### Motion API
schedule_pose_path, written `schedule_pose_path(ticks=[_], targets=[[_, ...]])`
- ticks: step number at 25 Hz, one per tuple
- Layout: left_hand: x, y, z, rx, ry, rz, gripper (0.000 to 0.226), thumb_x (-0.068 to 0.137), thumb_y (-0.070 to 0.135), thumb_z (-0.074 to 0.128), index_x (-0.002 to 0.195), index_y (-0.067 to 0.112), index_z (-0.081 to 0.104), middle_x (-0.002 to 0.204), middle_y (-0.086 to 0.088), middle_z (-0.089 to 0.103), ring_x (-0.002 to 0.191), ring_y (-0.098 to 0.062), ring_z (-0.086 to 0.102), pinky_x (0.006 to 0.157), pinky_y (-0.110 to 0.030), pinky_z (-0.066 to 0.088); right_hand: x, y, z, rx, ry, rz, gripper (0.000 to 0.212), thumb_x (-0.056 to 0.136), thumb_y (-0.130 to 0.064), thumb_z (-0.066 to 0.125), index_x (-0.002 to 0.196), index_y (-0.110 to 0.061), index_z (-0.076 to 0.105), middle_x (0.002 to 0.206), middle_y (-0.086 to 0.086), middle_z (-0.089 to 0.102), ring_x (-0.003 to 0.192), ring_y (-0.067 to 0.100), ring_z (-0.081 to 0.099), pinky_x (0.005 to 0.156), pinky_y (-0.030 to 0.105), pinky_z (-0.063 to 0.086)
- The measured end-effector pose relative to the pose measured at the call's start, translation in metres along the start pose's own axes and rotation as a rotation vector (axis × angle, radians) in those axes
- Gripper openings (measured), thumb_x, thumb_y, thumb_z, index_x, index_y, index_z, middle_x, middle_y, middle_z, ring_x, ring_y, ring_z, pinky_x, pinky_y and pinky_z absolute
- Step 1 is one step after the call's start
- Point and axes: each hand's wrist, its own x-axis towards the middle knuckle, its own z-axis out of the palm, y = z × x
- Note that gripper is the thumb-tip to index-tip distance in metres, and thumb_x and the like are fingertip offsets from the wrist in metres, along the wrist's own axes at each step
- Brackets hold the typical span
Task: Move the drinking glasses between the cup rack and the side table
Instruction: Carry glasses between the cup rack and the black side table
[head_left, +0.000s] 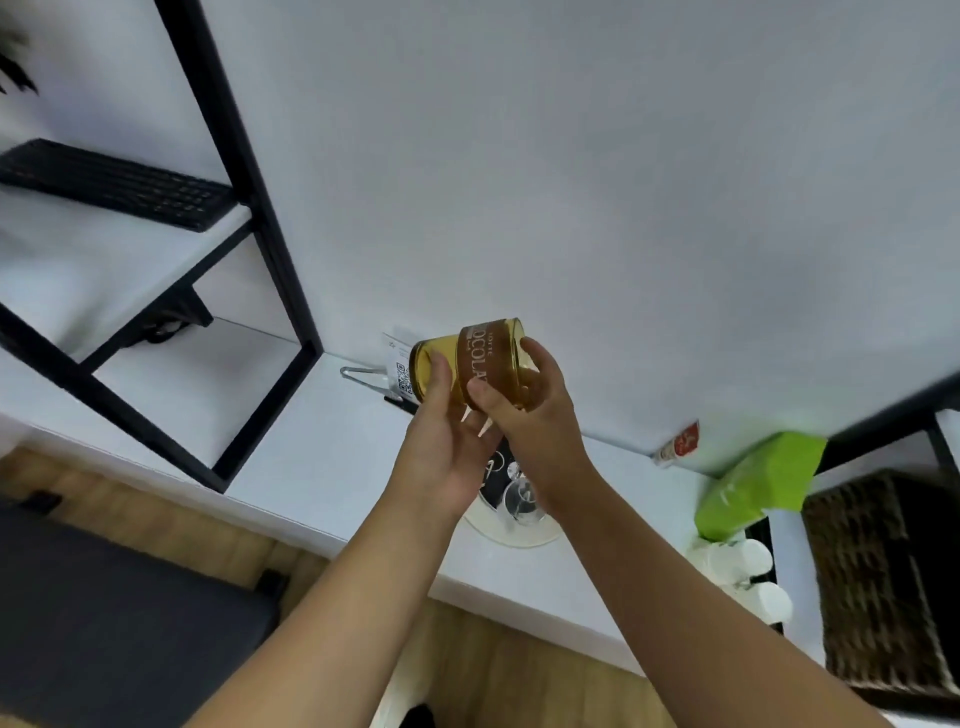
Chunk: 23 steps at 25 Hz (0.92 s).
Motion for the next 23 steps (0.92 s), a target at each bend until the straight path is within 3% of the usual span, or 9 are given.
schedule_pose_path(ticks=[3,7,10,12,15,18,23], targets=[[0.014,-0.01,-0.016,0.094,0.029,-0.016,0.067,0.094,0.058,0.06,0.138,0.007,0.063,0.134,-0.019,0.068,0.126,-0.033,0.066,0.1,-0.042,0.057,0.005,0.026,-0.01,-0.053,-0.06,0.01,0.088,0.08,-0.028,0.091,0.151,-0.04,0.04,0.124,-0.012,0.069,0.11,-0.002,0.068,0.095,0.021,0.053],[0.042,-0.018,-0.052,0.26,0.172,0.145,0.068,0.082,0.047,0.075,0.139,0.015,0.06,0.126,-0.008,0.074,0.118,-0.023,0.071,0.097,-0.041,0.059,0.009,0.065,-0.048,-0.249,-0.123,0.002,0.11,0.073,-0.052,0.088,0.16,-0.046,0.022,0.145,-0.011,0.055,0.13,-0.001,0.052,0.099,0.017,0.04],[0.063,-0.028,-0.072,0.412,0.211,0.237,0.066,0.077,0.042,0.082,0.134,0.017,0.061,0.126,-0.004,0.074,0.121,-0.02,0.069,0.094,-0.037,0.06,0.008,0.099,-0.083,-0.463,-0.07,0.01,0.097,0.075,-0.05,0.089,0.156,-0.039,0.037,0.139,-0.017,0.056,0.129,0.003,0.051,0.097,0.007,0.034],[0.074,-0.04,-0.078,0.559,0.24,0.276,0.067,0.074,0.045,0.088,0.13,0.021,0.062,0.124,0.002,0.073,0.118,-0.016,0.07,0.092,-0.031,0.059,0.005,0.127,-0.099,-0.648,-0.018,-0.012,0.084,0.079,-0.047,0.087,0.152,-0.033,0.047,0.138,-0.011,0.058,0.13,0.006,0.047,0.097,0.003,0.029],[0.091,-0.056,-0.091,0.94,0.271,0.397,0.072,0.072,0.043,0.093,0.133,0.031,0.057,0.122,0.016,0.067,0.11,0.003,0.065,0.095,-0.021,0.053,0.004,0.166,-0.11,-0.834,-0.006,-0.082,0.076,0.081,-0.045,0.086,0.147,-0.025,0.054,0.142,0.0,0.06,0.14,0.019,0.043,0.114,0.03,0.035],[0.106,-0.068,-0.108,1.124,0.218,0.436,0.079,0.071,0.033,0.095,0.137,0.029,0.053,0.12,0.024,0.061,0.107,0.015,0.058,0.094,-0.016,0.051,0.008,0.193,-0.111,-0.93,-0.035,-0.14,0.076,0.08,-0.046,0.086,0.145,-0.023,0.053,0.142,0.001,0.06,0.137,0.025,0.048,0.116,0.051,0.04],[0.128,-0.086,-0.135,1.3,0.097,0.394,0.081,0.067,0.034,0.097,0.136,0.032,0.054,0.124,0.023,0.063,0.114,0.005,0.06,0.102,-0.029,0.052,0.024,0.223,-0.104,-1.084,-0.1,-0.134,0.078,0.08,-0.051,0.083,0.146,-0.02,0.054,0.149,0.002,0.056,0.149,0.03,0.037,0.121,0.058,0.028]])
